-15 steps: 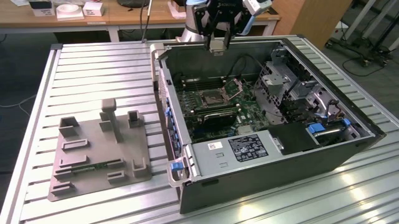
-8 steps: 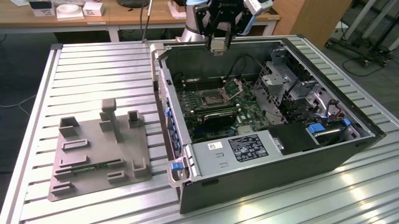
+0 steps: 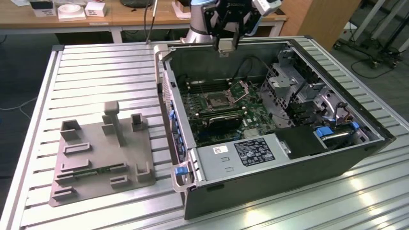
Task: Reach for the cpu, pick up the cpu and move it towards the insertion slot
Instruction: 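Pick up the cpu and move it towards the insertion slot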
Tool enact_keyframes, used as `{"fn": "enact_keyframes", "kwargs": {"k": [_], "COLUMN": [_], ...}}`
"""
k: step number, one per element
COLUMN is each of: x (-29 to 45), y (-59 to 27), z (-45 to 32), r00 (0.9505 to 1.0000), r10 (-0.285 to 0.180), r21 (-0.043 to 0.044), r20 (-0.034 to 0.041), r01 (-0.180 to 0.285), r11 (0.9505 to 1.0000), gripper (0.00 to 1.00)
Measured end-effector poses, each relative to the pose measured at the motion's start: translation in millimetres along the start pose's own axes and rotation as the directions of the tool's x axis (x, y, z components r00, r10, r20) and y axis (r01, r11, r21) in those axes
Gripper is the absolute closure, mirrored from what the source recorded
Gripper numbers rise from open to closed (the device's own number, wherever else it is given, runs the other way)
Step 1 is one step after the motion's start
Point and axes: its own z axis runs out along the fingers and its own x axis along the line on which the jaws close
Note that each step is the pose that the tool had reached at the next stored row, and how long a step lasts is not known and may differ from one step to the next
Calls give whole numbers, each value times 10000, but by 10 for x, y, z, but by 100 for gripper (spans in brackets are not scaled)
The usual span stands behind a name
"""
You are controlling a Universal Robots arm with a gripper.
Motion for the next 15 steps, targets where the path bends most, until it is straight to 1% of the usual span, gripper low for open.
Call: {"fn": "enact_keyframes", "kwargs": {"k": [4, 8, 15], "x": [2, 4, 4], "y": [84, 145, 166], "z": [21, 40, 50], "r00": [10000, 10000, 10000], "r10": [1, 0, 0], "r21": [1, -1, -1], "r20": [3, 8, 9], "r01": [-1, 0, 0], "r11": [10000, 10000, 10000], "gripper": [46, 46, 46]}}
